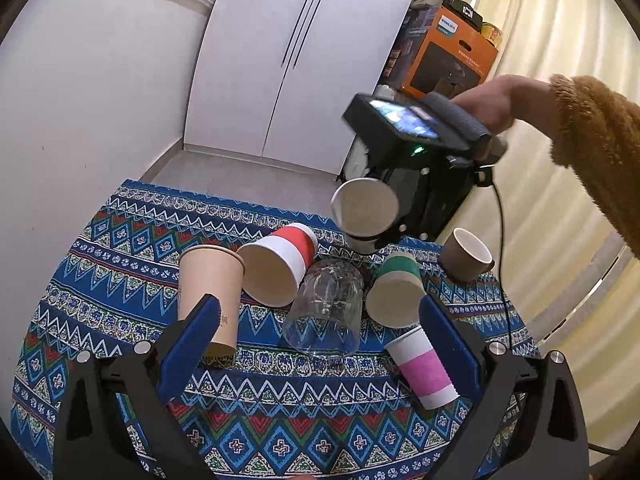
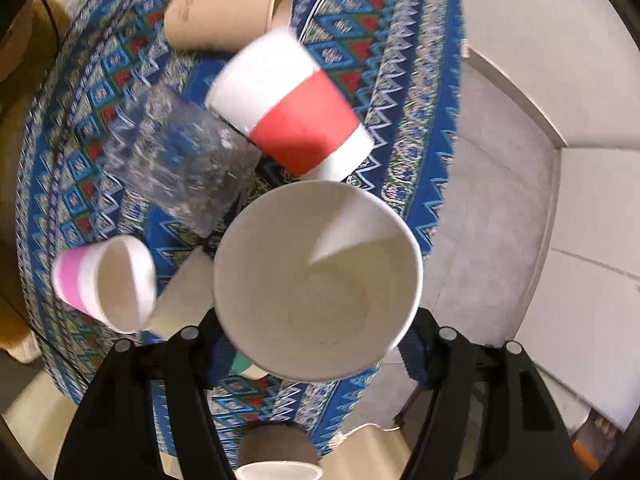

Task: Flip cup upright
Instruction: 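Grasp the black-banded white cup with the right gripper and lift it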

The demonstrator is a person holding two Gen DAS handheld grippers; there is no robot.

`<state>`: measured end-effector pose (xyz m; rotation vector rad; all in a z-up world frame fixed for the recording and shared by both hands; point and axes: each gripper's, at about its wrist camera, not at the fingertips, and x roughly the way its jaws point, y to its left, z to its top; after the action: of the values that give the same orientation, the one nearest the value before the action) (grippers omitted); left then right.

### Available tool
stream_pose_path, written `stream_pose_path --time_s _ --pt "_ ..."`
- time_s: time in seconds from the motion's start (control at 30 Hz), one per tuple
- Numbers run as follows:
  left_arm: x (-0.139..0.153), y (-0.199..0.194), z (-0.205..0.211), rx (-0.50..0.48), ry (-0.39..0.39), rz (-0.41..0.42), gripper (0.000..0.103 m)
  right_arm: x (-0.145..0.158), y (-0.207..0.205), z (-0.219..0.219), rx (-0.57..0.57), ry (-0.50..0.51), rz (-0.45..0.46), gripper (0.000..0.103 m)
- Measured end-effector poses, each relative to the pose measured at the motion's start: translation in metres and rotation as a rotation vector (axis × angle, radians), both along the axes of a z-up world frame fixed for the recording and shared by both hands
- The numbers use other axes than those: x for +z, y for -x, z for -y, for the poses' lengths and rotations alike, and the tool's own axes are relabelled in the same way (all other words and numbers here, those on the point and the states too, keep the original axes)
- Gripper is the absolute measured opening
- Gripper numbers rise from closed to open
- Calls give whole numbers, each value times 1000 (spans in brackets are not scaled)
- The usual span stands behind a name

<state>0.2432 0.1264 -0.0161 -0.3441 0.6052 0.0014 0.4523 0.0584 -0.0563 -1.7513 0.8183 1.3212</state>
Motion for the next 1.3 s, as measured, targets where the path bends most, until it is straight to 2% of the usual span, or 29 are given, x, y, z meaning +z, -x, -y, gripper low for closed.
stream_pose_path --time_s 0.2,0.43,0.63,0.8,0.87,1.03,1.13,1.3 --pt "13 13 -2 4 2 35 97 42 22 10 -56 -44 1 66" --pt "29 33 -11 17 30 84 97 71 79 35 -72 6 -11 66" --pt "41 53 -16 18 55 120 97 74 134 48 -183 32 -92 66" --pt "51 78 -26 35 83 153 97 46 169 56 -384 99 -210 66" --pt "55 86 -29 35 88 161 97 34 178 58 -493 97 -290 66" --pt "65 110 -38 41 60 189 97 2 194 70 -729 26 -436 66" --pt "65 116 -47 47 93 183 97 -21 204 85 -868 -21 -544 66" --pt "68 121 -55 59 116 193 97 -59 200 111 -1103 -90 -641 67"
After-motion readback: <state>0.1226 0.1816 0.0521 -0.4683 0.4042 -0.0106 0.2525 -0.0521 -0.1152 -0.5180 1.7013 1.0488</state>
